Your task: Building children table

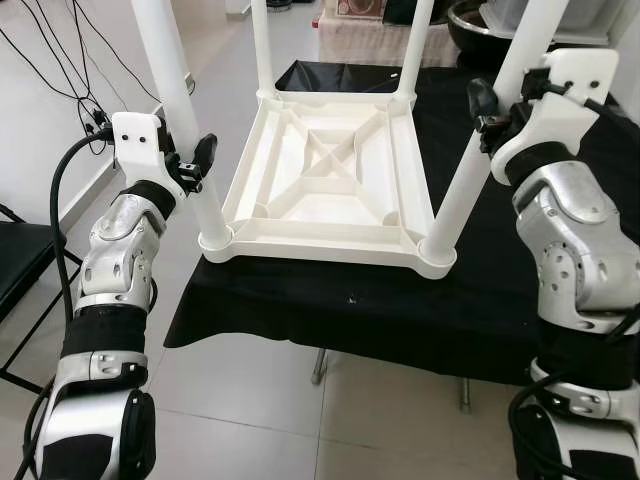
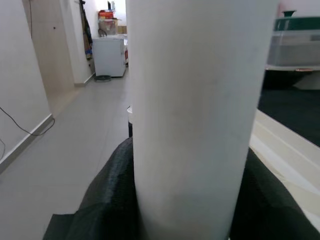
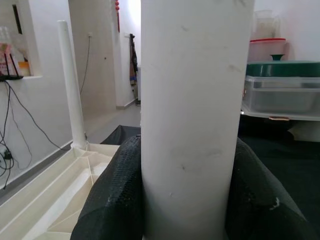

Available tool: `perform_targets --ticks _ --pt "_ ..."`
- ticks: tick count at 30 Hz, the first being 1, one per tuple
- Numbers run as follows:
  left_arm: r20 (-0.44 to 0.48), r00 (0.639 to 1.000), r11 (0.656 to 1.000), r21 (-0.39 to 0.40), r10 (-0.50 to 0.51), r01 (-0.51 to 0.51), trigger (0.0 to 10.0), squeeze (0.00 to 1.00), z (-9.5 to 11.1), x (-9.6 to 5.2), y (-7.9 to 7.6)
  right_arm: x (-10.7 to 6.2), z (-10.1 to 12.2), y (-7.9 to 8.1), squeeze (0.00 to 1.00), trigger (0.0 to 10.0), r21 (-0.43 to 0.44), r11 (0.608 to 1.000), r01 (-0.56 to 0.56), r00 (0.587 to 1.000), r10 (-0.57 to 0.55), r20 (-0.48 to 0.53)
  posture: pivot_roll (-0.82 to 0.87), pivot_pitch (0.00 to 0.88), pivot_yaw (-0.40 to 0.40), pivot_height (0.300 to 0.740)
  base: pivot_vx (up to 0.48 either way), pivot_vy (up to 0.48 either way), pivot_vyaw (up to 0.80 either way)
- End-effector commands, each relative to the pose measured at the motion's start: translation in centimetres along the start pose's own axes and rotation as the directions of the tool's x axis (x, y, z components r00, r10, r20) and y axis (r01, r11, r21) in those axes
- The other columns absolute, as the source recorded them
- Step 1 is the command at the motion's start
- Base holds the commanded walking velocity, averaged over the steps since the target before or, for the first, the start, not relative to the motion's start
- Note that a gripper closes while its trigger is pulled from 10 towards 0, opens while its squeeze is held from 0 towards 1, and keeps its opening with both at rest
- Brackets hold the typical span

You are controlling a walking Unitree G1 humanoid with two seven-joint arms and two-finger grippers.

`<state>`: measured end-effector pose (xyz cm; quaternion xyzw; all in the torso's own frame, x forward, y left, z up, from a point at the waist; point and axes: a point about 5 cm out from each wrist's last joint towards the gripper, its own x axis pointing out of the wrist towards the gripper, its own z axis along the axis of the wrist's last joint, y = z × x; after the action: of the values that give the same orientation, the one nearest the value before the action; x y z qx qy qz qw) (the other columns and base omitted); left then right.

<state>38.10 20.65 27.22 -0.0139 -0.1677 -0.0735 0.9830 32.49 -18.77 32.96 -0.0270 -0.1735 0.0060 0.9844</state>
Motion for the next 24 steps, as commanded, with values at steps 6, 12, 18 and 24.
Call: perform_targets --ticks 6,12,18,24 --pt "0.077 0.995 0.998 0.028 0.061 -0.064 0.0 0.00 3.8 1.8 2.8 -0.7 -2.7 -0.9 0.00 10.0 -0.017 0.999 0.032 0.991 -0.034 -0.132 -0.06 0.157 0.009 0.740 0.000 0.000 0.00" --pt "0.204 0.979 0.999 0.050 -0.011 0.000 0.0 0.00 10.2 4.3 2.3 -1.6 -4.8 -2.4 0.00 10.0 -0.012 0.991 0.135 0.967 -0.134 -0.215 -0.05 0.150 0.021 0.740 0.000 0.000 0.00" --pt "0.317 0.932 0.980 0.140 -0.179 0.140 0.0 0.00 17.7 6.7 -1.8 -3.3 -9.4 -3.7 0.00 10.0 0.010 0.955 0.296 0.880 -0.269 -0.391 -0.03 0.128 0.050 0.740 0.000 0.000 0.00" --pt "0.372 0.809 0.888 0.248 -0.456 0.386 0.0 0.00 23.5 7.5 -11.0 -5.6 -15.6 -0.8 0.00 10.0 0.093 0.904 0.416 0.736 -0.276 -0.618 -0.02 0.098 0.085 0.740 0.000 0.000 0.00"
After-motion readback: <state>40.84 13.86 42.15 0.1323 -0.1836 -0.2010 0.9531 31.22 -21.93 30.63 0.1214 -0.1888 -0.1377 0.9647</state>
